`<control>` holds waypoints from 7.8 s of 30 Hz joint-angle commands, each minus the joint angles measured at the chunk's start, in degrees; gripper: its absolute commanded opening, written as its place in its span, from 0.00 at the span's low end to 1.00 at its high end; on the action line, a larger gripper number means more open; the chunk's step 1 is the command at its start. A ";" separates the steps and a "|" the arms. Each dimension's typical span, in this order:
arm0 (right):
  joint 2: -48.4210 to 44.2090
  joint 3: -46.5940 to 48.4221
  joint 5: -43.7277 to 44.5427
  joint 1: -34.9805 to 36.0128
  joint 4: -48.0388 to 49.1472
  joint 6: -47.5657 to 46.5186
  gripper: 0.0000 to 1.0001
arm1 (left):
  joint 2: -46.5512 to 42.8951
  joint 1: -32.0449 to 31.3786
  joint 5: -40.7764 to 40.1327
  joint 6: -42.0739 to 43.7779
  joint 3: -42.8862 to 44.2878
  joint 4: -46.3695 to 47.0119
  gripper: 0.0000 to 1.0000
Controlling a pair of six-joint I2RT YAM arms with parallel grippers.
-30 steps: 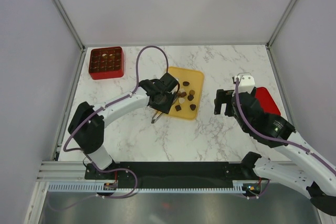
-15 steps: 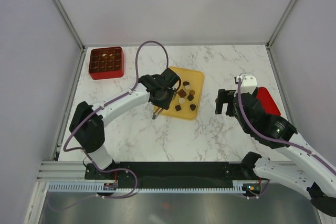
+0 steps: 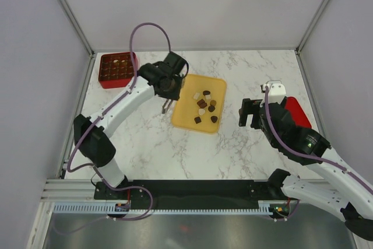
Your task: Pack the chocolate
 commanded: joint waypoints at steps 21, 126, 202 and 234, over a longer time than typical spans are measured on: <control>2.92 -0.73 -3.69 -0.07 7.92 -0.63 0.96 | 26.25 42.86 -0.15 5.43 36.12 6.10 0.37; -0.50 2.08 1.32 0.02 0.28 0.34 0.97 | -6.71 -11.53 5.92 -0.03 -19.51 8.39 0.44; 3.45 1.02 -0.52 0.02 7.23 -1.95 0.96 | 26.44 35.66 0.11 8.67 29.18 5.13 0.48; -1.82 5.15 0.88 0.02 -2.61 1.92 0.96 | -2.49 -9.67 2.50 2.35 -2.19 6.71 0.50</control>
